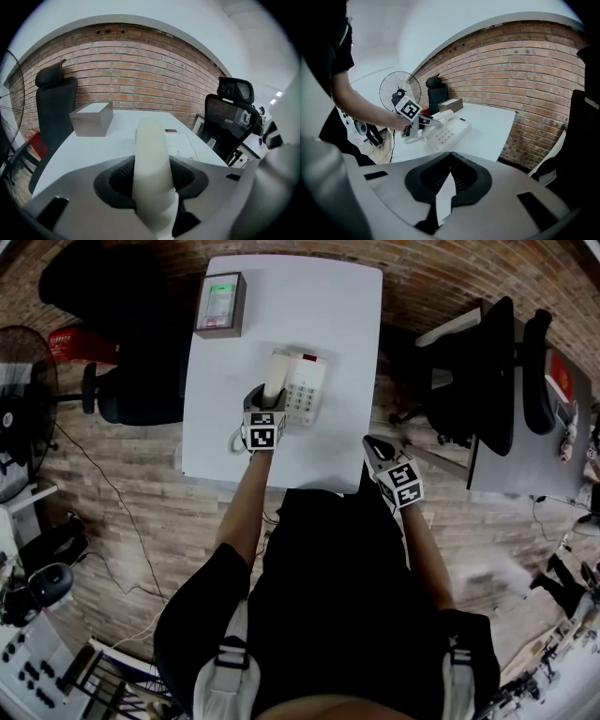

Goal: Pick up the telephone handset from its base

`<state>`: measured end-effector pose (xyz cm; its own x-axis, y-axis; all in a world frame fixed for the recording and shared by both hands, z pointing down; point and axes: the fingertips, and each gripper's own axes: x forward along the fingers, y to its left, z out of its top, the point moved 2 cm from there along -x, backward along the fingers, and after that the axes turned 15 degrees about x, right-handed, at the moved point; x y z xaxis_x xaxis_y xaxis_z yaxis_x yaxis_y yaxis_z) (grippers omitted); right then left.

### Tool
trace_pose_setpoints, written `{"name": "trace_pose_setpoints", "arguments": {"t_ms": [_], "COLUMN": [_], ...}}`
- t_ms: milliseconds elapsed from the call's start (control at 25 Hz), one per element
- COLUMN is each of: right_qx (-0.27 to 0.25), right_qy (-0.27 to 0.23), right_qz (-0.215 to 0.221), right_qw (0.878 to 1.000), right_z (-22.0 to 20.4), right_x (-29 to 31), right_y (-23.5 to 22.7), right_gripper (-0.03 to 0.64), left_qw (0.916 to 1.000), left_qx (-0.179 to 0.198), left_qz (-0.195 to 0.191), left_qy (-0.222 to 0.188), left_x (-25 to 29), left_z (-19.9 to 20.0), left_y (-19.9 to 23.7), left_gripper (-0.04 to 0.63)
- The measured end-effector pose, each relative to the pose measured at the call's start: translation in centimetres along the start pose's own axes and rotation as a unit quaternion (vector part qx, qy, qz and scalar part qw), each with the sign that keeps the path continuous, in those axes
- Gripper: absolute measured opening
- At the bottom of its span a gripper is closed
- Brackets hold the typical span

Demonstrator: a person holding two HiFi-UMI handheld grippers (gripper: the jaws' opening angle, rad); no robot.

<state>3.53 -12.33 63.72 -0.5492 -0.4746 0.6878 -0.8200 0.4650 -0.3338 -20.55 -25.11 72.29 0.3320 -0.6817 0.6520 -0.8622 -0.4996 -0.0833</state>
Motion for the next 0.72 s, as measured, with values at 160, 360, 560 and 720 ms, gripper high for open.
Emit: {"name": "trace_pose_setpoints", "arguments": {"t_ms": [160,360,560,720], "right_qx": [0.0,-0.002,-0.004,-0.008], "right_qy": [-0.002,-0.008,-0.013,-0.014], "right_qz": [0.003,0.006,0.007,0.008], "right_qw": [1.0,1.0,1.0,1.0], "right_z": [0.5,0.7,0.7,0.3], "right_x": [-0.1,0.2,0.5,0.8], "right_y": [0.7,1.4,2.2,3.0], "right_gripper": [-0.002,-0.002,-0.002,-0.002], "left_qw": [1.0,0.9999,0.9997,0.9991], "left_qx": [-0.005,-0.003,0.0,-0.011], "left_qz": [-0.001,-0.005,-0.012,-0.022], "left_qy": [-0.006,-0.015,-0.023,-0.034], "left_x": [-1.0,-2.0,-3.0,-4.3], "left_z": [0.1,0.1,0.4,0.5], "left_y": [0.0,0.2,0.4,0.1], "left_gripper": [0.219,0.219,0.219,0.219]}}
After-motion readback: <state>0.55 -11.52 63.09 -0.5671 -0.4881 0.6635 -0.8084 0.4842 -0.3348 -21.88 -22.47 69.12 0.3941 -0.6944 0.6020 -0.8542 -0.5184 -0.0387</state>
